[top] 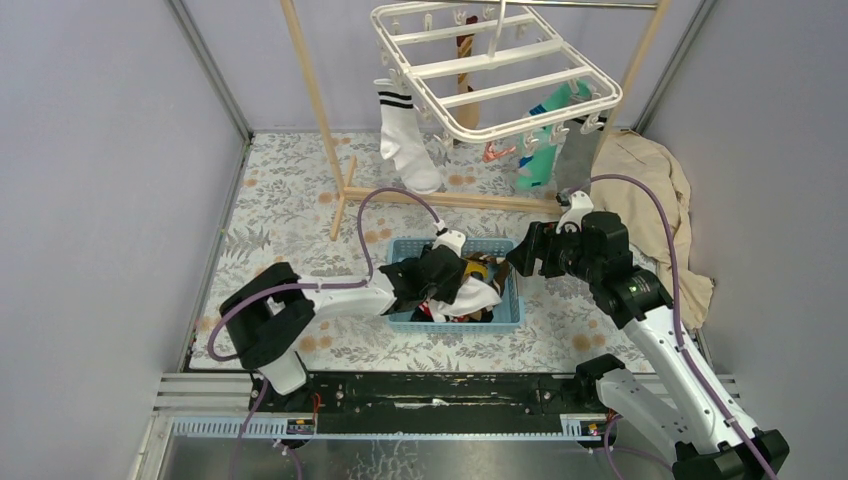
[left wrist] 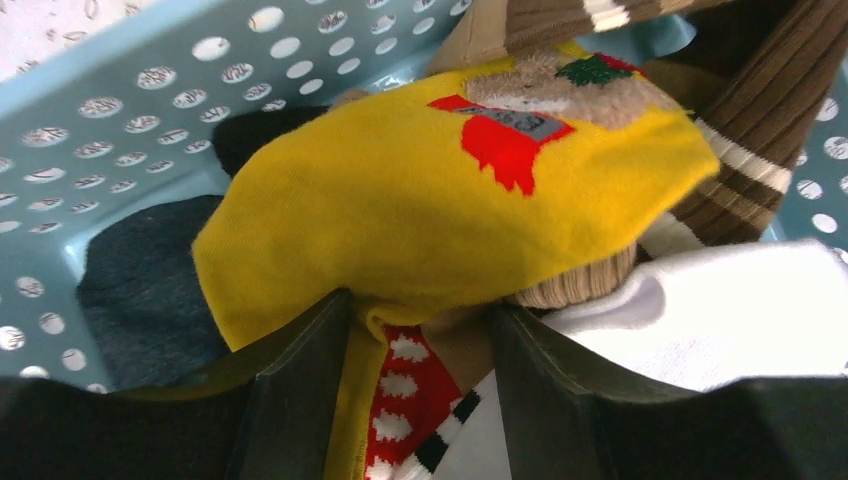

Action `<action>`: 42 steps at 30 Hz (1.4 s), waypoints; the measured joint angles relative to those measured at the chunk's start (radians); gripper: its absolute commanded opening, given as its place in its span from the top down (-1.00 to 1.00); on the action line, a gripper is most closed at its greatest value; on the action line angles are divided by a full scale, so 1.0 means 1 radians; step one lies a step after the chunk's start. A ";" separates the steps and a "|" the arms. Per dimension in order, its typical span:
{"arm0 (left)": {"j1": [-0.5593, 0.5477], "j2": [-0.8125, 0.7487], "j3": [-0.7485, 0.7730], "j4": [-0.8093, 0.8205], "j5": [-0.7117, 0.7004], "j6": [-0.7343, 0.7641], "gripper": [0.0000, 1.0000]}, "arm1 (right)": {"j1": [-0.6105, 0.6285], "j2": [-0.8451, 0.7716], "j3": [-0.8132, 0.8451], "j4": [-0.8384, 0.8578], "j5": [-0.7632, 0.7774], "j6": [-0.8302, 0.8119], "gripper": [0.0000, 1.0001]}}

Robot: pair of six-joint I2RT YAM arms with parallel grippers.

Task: Remove the socks clipped to the hanger
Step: Place the sock in the bin.

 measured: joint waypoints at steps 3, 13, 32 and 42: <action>0.000 0.022 -0.006 0.017 0.008 -0.011 -0.26 | 0.000 -0.003 -0.011 0.000 0.000 0.000 -0.55; 0.000 -0.098 0.057 -0.109 0.008 -0.013 -0.69 | 0.000 -0.016 -0.024 0.000 0.005 0.015 -0.64; 0.000 -0.385 0.160 -0.243 0.026 0.002 -0.97 | -0.095 -0.053 -0.019 0.108 0.360 0.185 -0.59; -0.001 -0.479 0.117 -0.245 0.054 -0.008 -0.97 | -0.367 0.098 -0.085 0.378 0.195 0.233 -0.48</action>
